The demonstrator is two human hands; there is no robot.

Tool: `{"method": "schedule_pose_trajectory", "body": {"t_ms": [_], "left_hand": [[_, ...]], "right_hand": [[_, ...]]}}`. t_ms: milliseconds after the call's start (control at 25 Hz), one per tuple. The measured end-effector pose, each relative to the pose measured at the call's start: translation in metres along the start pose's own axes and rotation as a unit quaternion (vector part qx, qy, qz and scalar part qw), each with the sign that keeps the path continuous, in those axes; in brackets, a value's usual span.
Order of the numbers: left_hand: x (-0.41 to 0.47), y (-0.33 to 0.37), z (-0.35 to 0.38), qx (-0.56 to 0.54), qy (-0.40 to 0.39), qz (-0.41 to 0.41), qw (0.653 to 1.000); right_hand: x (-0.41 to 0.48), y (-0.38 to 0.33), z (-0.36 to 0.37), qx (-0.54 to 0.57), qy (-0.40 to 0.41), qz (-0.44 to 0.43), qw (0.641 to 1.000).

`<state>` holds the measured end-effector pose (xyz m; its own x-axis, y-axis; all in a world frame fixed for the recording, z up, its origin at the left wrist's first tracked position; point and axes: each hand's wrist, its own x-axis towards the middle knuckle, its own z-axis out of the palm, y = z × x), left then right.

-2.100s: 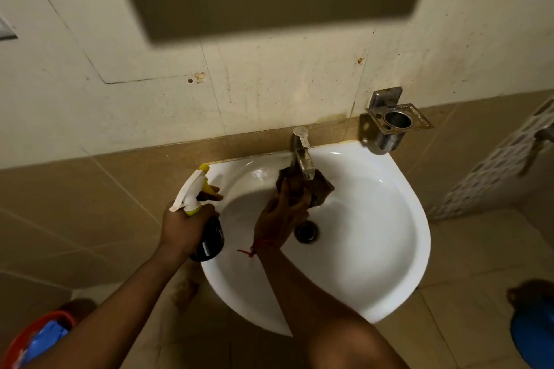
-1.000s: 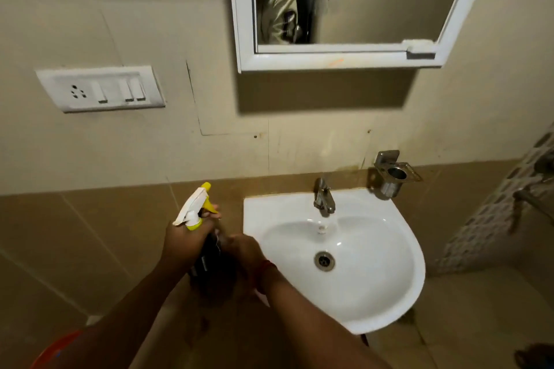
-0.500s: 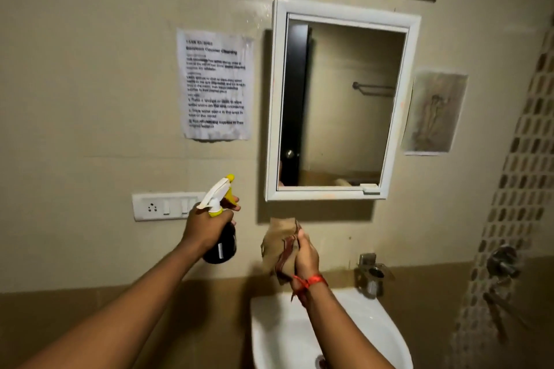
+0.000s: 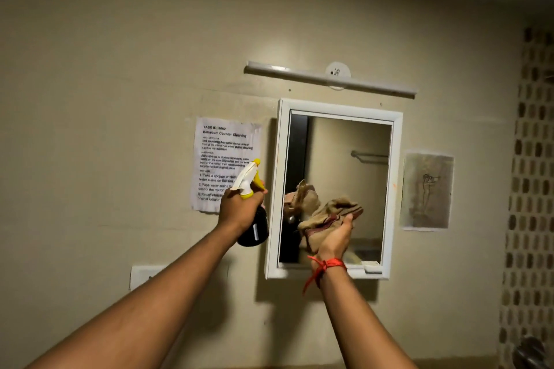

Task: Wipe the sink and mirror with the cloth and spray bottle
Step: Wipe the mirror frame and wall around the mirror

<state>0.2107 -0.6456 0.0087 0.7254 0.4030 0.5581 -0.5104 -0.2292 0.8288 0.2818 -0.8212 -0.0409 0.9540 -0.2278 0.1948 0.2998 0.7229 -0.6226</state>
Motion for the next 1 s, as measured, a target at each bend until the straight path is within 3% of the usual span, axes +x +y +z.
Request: {"method": "schedule_pose_trajectory", "body": {"t_ms": [160, 280, 320, 360, 440, 480, 600, 680, 720, 840, 880, 920, 1000], "left_hand": [[0.05, 0.005, 0.018, 0.026, 0.006, -0.007, 1.0], [0.087, -0.002, 0.033, 0.047, 0.022, -0.013, 0.999], [0.096, 0.0, 0.037, 0.052, 0.033, -0.012, 0.998], [0.103, 0.001, 0.041, 0.059, 0.042, -0.01, 0.997], [0.116, 0.005, 0.05, 0.083, 0.06, -0.001, 0.995], [0.122, 0.006, 0.053, 0.091, 0.071, -0.001, 0.993], [0.133, 0.002, 0.052, 0.086, 0.089, 0.006, 0.992], [0.136, -0.007, 0.045, 0.082, 0.074, 0.028, 0.994], [0.136, -0.012, 0.04, 0.081, 0.064, 0.038, 0.994], [0.131, -0.025, 0.026, 0.096, 0.038, 0.059, 0.993], [0.128, -0.03, 0.022, 0.1, 0.032, 0.059, 0.993], [0.124, -0.036, 0.019, 0.1, 0.025, 0.054, 0.993], [0.113, -0.049, 0.015, 0.107, 0.014, 0.046, 0.993]], "right_hand": [[0.066, -0.039, 0.04, -0.225, -0.045, -0.129, 0.965], [0.105, -0.057, 0.064, -0.409, -0.055, -0.333, 0.848], [0.115, -0.061, 0.075, -0.421, -0.048, -0.389, 0.818], [0.114, -0.069, 0.08, -0.406, -0.056, -0.414, 0.812], [0.128, -0.079, 0.093, -0.342, -0.078, -0.427, 0.834], [0.131, -0.083, 0.098, -0.331, -0.094, -0.447, 0.826], [0.147, -0.088, 0.123, -0.387, -0.147, -0.494, 0.764], [0.153, -0.09, 0.148, -0.446, -0.172, -0.54, 0.692], [0.157, -0.09, 0.164, -0.495, -0.178, -0.569, 0.633], [0.174, -0.079, 0.204, -0.654, -0.188, -0.615, 0.399], [0.179, -0.072, 0.209, -0.676, -0.199, -0.621, 0.343], [0.181, -0.065, 0.207, -0.682, -0.209, -0.626, 0.315], [0.179, -0.05, 0.188, -0.672, -0.217, -0.634, 0.315]]}}
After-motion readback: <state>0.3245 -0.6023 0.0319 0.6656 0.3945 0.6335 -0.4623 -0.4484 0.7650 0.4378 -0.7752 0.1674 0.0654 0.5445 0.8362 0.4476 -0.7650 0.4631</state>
